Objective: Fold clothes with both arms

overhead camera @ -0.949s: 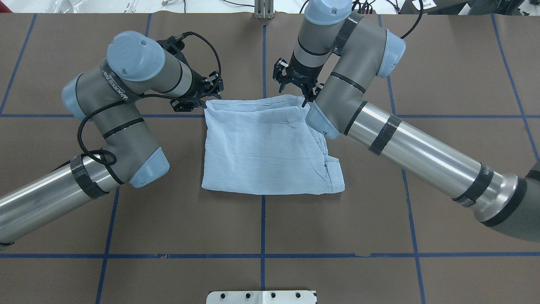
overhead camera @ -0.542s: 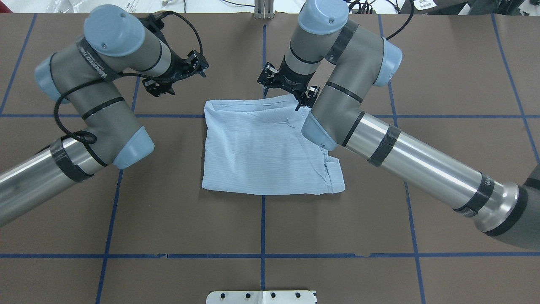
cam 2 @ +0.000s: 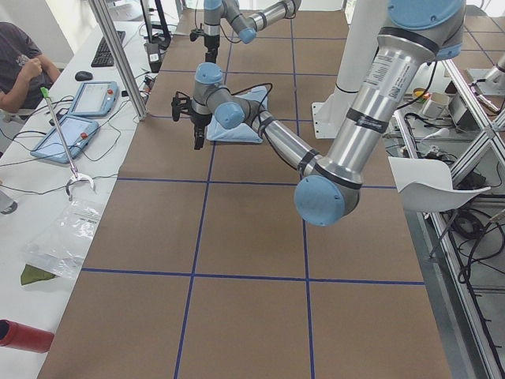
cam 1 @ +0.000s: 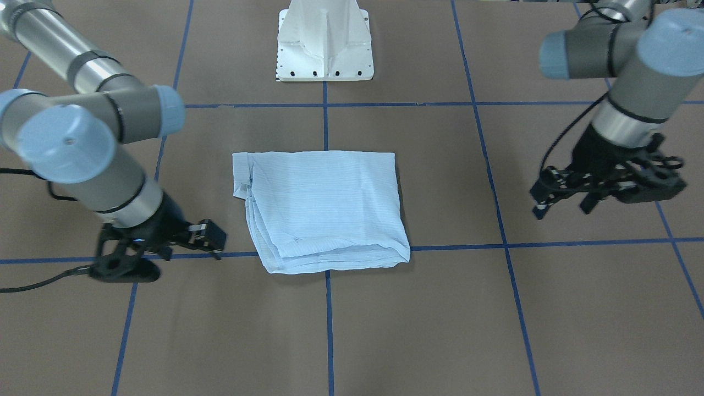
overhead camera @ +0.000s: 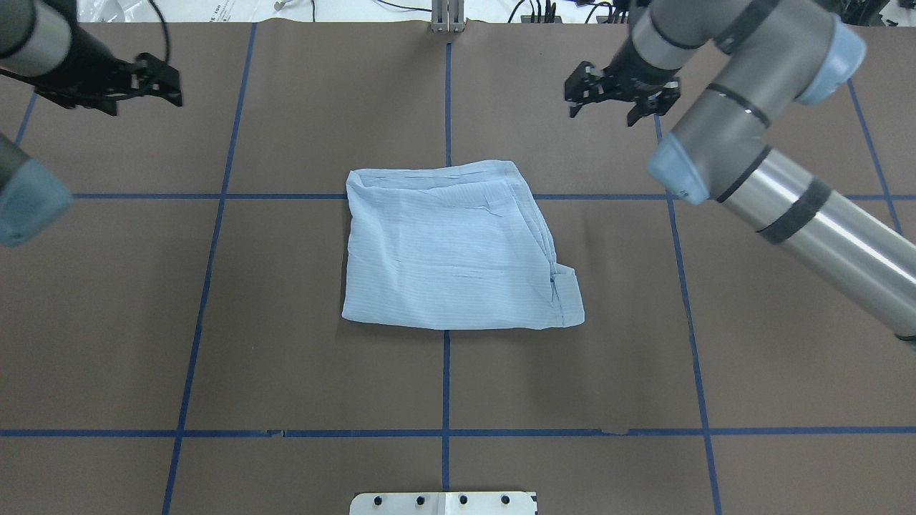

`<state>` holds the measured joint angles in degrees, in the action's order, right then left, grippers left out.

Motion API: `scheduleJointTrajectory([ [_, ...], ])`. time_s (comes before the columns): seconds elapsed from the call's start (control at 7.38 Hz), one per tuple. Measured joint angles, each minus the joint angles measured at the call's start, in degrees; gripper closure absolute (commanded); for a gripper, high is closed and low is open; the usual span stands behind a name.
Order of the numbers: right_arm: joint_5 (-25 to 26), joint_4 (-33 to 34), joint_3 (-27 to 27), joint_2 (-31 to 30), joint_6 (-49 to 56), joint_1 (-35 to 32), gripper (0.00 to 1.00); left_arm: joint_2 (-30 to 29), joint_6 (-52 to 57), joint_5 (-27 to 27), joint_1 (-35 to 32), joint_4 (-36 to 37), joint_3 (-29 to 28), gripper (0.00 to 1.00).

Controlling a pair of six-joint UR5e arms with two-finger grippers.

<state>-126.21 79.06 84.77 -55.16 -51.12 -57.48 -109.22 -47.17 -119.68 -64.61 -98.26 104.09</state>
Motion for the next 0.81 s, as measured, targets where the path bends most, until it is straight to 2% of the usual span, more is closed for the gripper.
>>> scheduleJointTrajectory([
  [0.27, -3.37, 2.38, 2.61, -11.66, 21.83, -9.46, 0.0, 6.73, 22.75, -1.3, -10.62, 6.04, 1.88, 0.01],
  [0.54, -4.74, 2.86, 2.6, -21.64, 37.71, -16.77, 0.0, 14.61, 43.09, -2.71, -20.01, 7.08, 1.19, 0.01],
  [0.81, -7.96, 2.77, 2.65, -30.4, 46.64, -22.69, 0.0, 20.13, 51.98, -3.53, -25.02, 5.4, -3.45, 0.01],
])
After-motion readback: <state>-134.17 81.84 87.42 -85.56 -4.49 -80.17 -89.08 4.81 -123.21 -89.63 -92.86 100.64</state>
